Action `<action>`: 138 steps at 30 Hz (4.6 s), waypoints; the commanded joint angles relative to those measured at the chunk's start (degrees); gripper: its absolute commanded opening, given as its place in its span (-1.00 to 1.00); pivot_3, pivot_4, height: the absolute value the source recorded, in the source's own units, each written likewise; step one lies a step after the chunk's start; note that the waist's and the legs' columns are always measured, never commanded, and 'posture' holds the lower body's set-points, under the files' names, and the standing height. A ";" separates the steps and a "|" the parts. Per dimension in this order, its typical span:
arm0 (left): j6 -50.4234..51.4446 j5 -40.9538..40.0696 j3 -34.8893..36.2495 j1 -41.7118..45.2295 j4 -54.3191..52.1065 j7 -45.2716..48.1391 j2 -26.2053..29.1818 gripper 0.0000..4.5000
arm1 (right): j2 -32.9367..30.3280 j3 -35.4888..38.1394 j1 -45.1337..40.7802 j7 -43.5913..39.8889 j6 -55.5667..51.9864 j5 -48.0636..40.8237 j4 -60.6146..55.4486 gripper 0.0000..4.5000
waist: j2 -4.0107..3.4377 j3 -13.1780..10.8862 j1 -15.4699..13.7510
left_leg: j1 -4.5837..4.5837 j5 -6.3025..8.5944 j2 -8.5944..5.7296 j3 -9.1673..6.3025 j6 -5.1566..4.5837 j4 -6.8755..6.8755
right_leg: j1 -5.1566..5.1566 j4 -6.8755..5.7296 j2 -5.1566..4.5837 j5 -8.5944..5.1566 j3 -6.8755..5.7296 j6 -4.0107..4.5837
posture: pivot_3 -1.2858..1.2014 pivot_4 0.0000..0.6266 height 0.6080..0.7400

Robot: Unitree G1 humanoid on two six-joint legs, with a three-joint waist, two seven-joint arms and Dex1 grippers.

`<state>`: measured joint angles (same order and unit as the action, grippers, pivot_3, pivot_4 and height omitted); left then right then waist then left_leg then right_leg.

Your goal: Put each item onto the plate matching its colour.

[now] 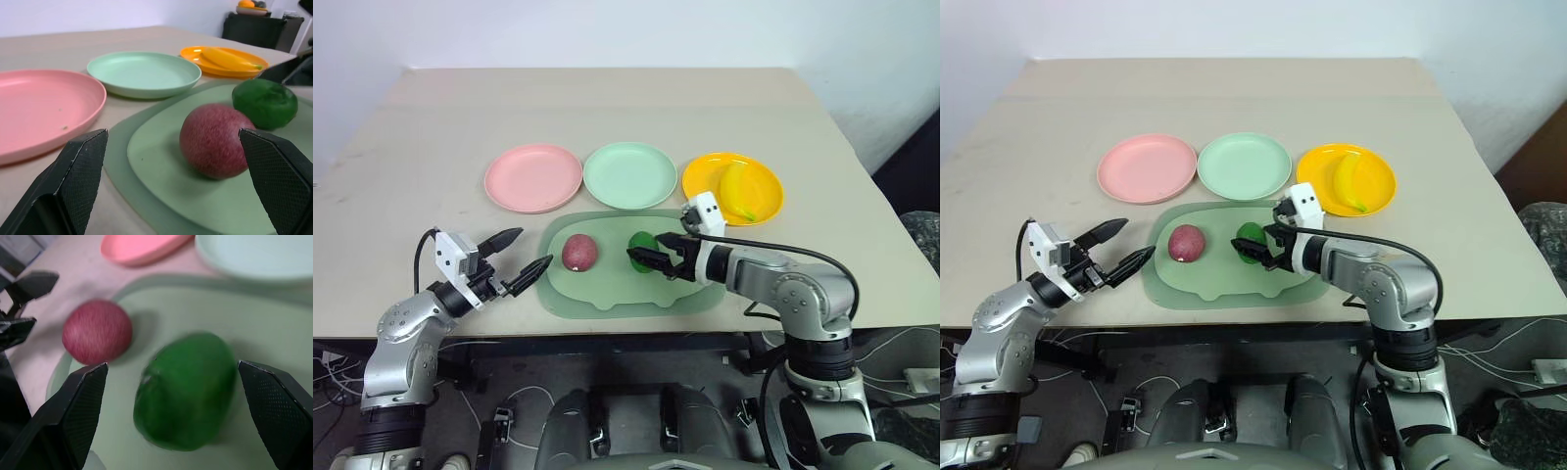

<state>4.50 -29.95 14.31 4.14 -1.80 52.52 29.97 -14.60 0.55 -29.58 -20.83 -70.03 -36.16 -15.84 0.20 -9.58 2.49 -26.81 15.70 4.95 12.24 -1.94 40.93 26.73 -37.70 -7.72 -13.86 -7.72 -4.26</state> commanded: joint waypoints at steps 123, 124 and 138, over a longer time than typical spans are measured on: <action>0.26 16.42 -5.08 36.81 33.83 -24.68 -8.99 0.71 | -8.86 -0.03 5.63 -9.51 28.66 10.30 -2.19 1.00 | 0.17 0.08 -1.34 | 0.20 -0.12 -0.14 -0.01 -0.21 0.25 | -0.21 -0.37 0.01 0.01 -0.05 -0.09 | 0.03 -0.52 0.32; 0.62 16.31 -5.12 36.54 33.42 -24.19 -8.86 0.82 | -8.85 0.06 5.62 -9.39 28.67 10.38 -2.15 1.00 | 0.17 0.08 -1.35 | 0.20 -0.12 -0.14 -0.01 -0.22 0.25 | -0.21 -0.37 0.01 0.01 -0.05 -0.09 | 0.03 -0.52 0.32; -0.40 10.95 -2.03 26.21 16.61 -16.10 -5.68 0.99 | -7.07 0.52 8.95 -7.99 30.07 9.94 -4.43 1.00 | 0.17 0.08 -1.33 | 0.20 -0.12 -0.12 -0.02 -0.21 0.25 | -0.20 -0.38 0.00 0.01 -0.04 -0.09 | 0.03 -0.52 0.32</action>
<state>6.61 -16.81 10.04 31.11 19.09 34.54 22.80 -21.87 -0.18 -21.04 -28.61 -41.28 -25.10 -17.36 0.36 -9.49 1.16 -26.60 15.58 4.84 12.23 -2.15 41.18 26.52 -38.08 -7.72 -13.85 -7.76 -4.35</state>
